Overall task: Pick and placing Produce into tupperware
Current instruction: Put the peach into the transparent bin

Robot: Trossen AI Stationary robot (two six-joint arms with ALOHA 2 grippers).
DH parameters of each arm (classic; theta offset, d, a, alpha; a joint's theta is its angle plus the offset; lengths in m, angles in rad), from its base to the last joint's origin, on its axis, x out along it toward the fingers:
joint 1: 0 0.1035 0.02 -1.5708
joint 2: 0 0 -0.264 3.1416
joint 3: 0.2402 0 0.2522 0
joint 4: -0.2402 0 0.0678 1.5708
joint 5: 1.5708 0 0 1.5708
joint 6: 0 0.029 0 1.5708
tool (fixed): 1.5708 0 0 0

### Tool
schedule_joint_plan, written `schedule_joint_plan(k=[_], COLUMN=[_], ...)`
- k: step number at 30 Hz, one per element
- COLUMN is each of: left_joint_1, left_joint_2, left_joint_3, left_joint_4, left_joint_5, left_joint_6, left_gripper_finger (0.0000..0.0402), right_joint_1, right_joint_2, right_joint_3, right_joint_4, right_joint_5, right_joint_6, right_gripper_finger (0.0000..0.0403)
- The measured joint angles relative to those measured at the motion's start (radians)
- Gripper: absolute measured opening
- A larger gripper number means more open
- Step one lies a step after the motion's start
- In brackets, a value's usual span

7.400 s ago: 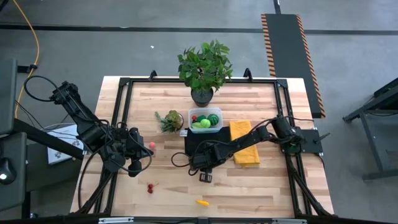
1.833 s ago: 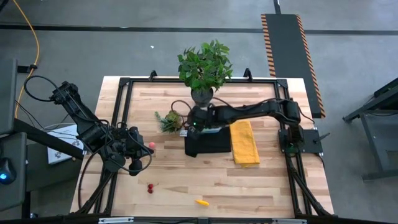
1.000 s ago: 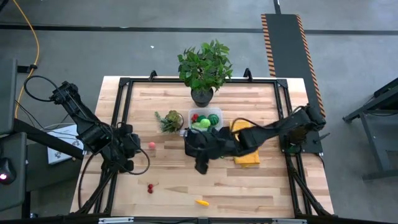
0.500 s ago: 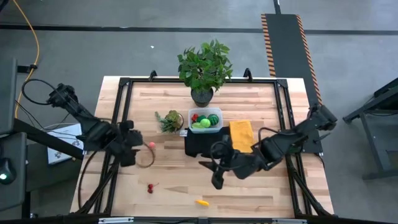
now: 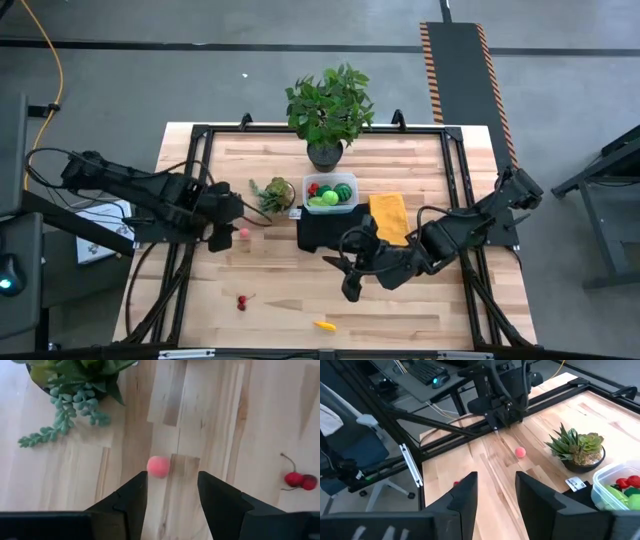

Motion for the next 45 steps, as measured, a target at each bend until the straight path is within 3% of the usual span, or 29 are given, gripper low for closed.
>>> schedule_joint_plan(k=[7, 17, 22, 35, 45], left_joint_1=[0.062, 0.07, 0.07, 0.07, 0.07], left_joint_2=[0.0, 0.0, 0.0, 0.006, 0.035], left_joint_3=[-0.08, -0.095, -0.117, -0.254, -0.259], left_joint_4=[0.046, 0.11, 0.128, 0.144, 0.153], left_joint_5=[0.053, 0.054, 0.026, 0.026, -0.012], left_joint_6=[0.056, -0.02, -0.176, -0.86, -0.968], left_gripper_finger=[0.0163, 0.0162, 0.0163, 0.0163, 0.0163], right_joint_1=[0.0, -0.012, -0.016, -0.016, -0.016], right_joint_2=[0.0, 0.0, 0.001, 0.001, 0.001], right_joint_3=[0.0, 0.0, 0.0, 0.0, 0.0], right_joint_4=[-0.041, -0.062, -0.082, -0.125, -0.139], right_joint_5=[0.0, 0.008, 0.008, 0.003, -0.044], right_joint_6=[0.021, 0.017, 0.017, -0.021, -0.033], right_gripper_finger=[0.0124, 0.0124, 0.0124, 0.0124, 0.0124])
